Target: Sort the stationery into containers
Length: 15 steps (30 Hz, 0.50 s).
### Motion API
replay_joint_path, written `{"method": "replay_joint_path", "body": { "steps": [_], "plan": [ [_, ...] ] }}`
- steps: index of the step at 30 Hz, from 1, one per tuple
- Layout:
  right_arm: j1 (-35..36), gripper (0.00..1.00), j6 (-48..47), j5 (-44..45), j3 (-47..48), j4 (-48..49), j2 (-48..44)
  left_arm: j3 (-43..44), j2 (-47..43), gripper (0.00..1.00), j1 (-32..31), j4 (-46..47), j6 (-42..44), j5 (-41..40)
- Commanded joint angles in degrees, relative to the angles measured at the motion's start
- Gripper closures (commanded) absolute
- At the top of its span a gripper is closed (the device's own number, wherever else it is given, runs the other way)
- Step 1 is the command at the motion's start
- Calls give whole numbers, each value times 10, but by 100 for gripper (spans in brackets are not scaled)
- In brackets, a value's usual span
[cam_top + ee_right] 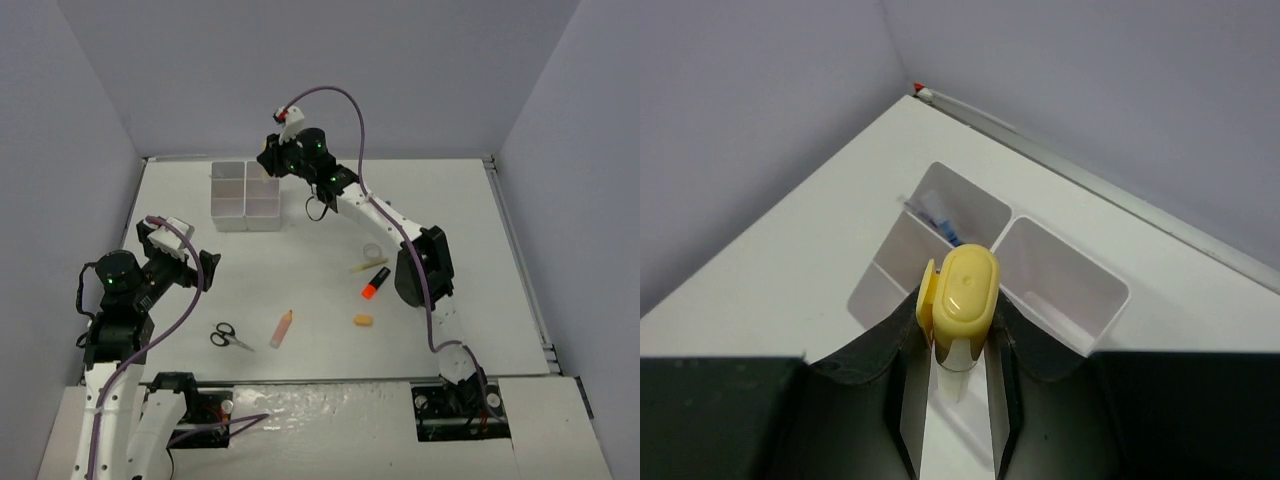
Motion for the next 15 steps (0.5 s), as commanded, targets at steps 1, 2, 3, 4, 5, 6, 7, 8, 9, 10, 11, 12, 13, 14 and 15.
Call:
{"method": "replay_joint_path", "body": {
  "steps": [1,2,3,4,5,6,7,8,9,10,11,12,13,14,15],
  "plan": [
    [-18,100,-81,11,109,35,61,-25,-18,3,-3,14,13,-47],
    [-24,100,-82,3,127,39,75,-34,-21,3,-3,14,13,-51],
    [-30,100,-83,-5,142,45,88,-42,-23,3,-3,15,13,-54],
    [-32,100,-83,-5,143,48,97,-43,-23,3,-3,16,13,-55],
    [-36,100,-83,-12,160,53,105,-55,-28,3,-3,18,13,-56],
    [-40,100,-84,-15,165,66,116,-59,-33,3,-2,20,13,-58],
    [-41,100,-86,-16,163,77,119,-63,-34,3,5,21,13,-58],
    [-43,100,-89,-16,161,88,122,-66,-35,3,13,22,13,-59],
    [-43,100,-93,-16,160,99,127,-69,-37,3,15,22,13,-61],
    [-43,100,-95,-17,159,106,131,-71,-37,3,16,23,13,-61],
    [-44,100,-95,-20,161,112,134,-73,-37,3,16,24,14,-61],
    [-43,100,-93,-29,163,120,137,-75,-36,3,17,26,15,-63],
    [-42,100,-92,-37,165,126,141,-77,-36,3,17,29,14,-63],
    [-41,100,-91,-39,166,130,147,-78,-37,3,18,30,14,-63],
    [-40,100,-92,-41,166,133,151,-80,-36,3,18,31,14,-64]
  ]
}}
